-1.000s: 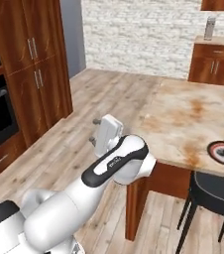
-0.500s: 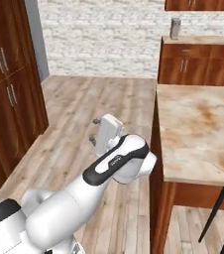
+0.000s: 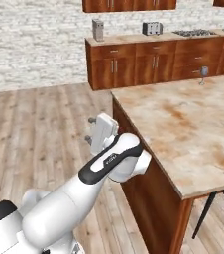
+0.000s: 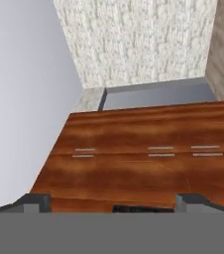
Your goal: Retrieve the wine glasses from the counter and place one next to each plate.
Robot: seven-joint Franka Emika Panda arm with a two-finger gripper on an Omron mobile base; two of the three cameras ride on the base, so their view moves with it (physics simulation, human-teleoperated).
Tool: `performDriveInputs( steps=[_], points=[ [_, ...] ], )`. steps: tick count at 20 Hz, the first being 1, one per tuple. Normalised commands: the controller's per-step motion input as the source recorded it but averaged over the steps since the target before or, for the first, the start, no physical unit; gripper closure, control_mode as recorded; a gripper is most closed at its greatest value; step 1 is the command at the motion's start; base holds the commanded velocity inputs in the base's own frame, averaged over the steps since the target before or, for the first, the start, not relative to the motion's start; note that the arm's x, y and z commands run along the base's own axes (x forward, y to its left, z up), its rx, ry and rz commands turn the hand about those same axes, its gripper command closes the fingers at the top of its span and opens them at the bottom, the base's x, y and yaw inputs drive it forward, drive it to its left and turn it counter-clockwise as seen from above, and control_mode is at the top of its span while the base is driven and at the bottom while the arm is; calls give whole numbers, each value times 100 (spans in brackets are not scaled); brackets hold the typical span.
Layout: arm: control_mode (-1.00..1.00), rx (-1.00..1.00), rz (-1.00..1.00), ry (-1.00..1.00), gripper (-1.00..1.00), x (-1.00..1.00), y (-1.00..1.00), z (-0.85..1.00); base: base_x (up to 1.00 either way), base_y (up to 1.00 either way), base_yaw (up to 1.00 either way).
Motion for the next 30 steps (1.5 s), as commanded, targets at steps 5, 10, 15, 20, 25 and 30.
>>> performDriveInputs(
  steps=[5, 10, 15, 20, 25, 30],
  points=[
    [100, 0, 0, 0, -100, 0, 0, 0, 70, 95, -61],
    [100, 0, 0, 0, -100, 0, 0, 0, 54, 100, -33],
    [100, 0, 0, 0, -100, 0, 0, 0, 49, 100, -37],
    [100, 0, 0, 0, -100, 0, 0, 0, 54, 100, -40],
    [100, 0, 0, 0, -100, 0, 0, 0, 35, 100, -39],
    [100, 0, 0, 0, -100, 0, 0, 0, 28, 100, -40]
  ],
)
